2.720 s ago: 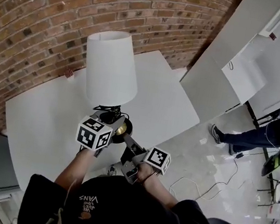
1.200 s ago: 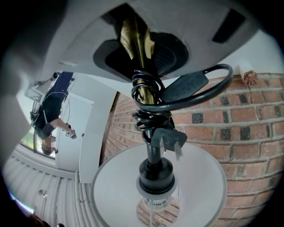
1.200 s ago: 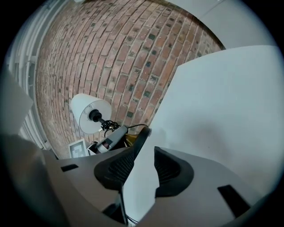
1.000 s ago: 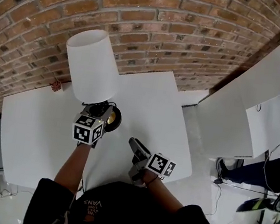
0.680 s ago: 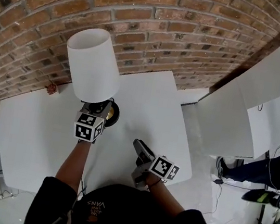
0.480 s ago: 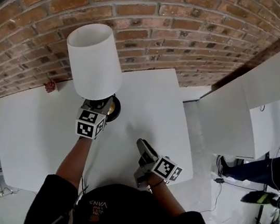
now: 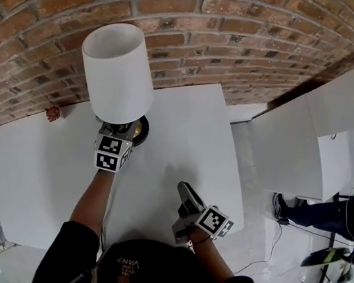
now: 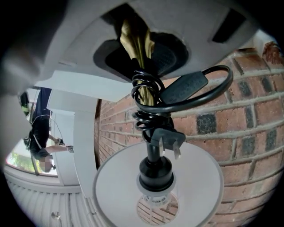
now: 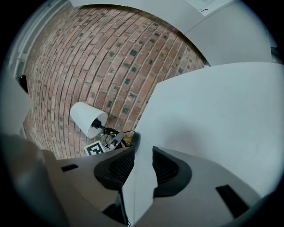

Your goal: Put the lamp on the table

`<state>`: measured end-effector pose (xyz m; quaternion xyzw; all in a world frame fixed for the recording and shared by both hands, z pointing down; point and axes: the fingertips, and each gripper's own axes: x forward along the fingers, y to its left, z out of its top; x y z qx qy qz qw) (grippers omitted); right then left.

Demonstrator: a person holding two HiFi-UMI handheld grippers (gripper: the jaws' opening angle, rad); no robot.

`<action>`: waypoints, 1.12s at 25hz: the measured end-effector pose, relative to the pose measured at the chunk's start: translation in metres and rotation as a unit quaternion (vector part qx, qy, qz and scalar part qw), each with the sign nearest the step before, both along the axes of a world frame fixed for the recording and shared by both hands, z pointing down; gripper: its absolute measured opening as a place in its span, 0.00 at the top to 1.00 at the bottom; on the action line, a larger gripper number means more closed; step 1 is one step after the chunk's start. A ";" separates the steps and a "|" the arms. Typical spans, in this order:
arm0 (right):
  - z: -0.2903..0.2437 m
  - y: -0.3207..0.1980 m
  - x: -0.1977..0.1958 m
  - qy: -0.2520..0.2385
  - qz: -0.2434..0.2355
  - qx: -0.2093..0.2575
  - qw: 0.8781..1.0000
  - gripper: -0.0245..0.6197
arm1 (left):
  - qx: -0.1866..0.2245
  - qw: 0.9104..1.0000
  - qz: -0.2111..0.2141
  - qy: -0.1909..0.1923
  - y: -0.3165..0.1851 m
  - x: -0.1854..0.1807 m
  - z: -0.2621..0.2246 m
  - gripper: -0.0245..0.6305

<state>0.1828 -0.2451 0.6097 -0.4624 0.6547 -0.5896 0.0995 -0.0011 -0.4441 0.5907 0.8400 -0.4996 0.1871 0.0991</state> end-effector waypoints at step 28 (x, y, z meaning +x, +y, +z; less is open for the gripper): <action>0.016 -0.017 -0.015 0.038 -0.031 -0.007 0.999 0.77 | 0.125 0.992 0.014 -0.001 -0.030 -0.003 0.006 0.78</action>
